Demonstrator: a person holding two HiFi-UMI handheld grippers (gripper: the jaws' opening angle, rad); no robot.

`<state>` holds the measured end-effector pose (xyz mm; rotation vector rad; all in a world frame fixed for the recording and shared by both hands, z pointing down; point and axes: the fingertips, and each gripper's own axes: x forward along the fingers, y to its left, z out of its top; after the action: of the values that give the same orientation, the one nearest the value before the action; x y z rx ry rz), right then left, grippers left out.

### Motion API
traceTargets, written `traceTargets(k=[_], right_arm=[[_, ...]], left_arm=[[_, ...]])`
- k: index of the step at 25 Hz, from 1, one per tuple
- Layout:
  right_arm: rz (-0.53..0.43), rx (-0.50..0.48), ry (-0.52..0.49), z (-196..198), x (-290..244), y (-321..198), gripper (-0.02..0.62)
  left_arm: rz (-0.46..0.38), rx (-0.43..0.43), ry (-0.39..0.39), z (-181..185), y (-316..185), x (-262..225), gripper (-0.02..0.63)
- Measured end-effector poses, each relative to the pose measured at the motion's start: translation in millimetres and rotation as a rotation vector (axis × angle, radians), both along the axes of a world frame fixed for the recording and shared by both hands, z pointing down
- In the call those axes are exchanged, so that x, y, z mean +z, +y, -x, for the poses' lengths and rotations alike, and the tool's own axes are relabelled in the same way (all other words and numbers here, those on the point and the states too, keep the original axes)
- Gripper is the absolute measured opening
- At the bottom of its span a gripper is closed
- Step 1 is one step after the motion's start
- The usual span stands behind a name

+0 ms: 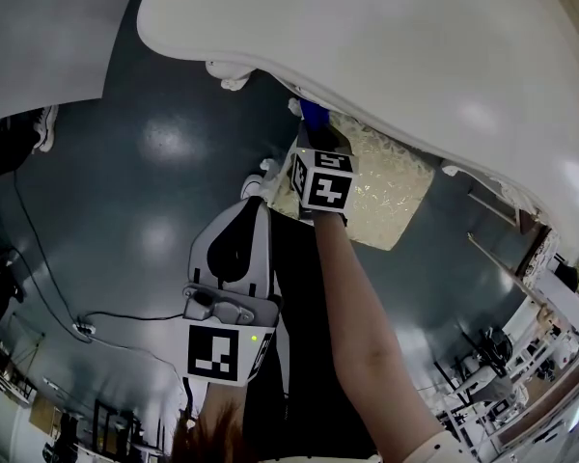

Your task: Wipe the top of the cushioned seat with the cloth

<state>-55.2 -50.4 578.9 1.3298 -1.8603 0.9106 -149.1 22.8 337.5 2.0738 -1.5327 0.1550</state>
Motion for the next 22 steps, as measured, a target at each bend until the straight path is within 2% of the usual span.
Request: traceTargets(k=[6, 12, 17, 22], right_arm=[[0.004, 0.008, -0.017, -1, -1, 0, 0.061], [-0.045, 0.087, -0.1, -18, -23, 5, 0.061], [-0.087, 0.14, -0.149, -64, -47, 23, 0.061], [-0.08, 0.224, -0.105, -119, -53, 62, 0.061]], left_arm=[[-0.002, 0.004, -0.002, -6, 3, 1, -0.002], [-0.01, 0.026, -0.014, -22, 3, -3, -0.002], [-0.003, 0.065, -0.001, -61, -1, 0, -0.002], [-0.001, 0.151, 0.023, -91, 5, -3, -0.002]])
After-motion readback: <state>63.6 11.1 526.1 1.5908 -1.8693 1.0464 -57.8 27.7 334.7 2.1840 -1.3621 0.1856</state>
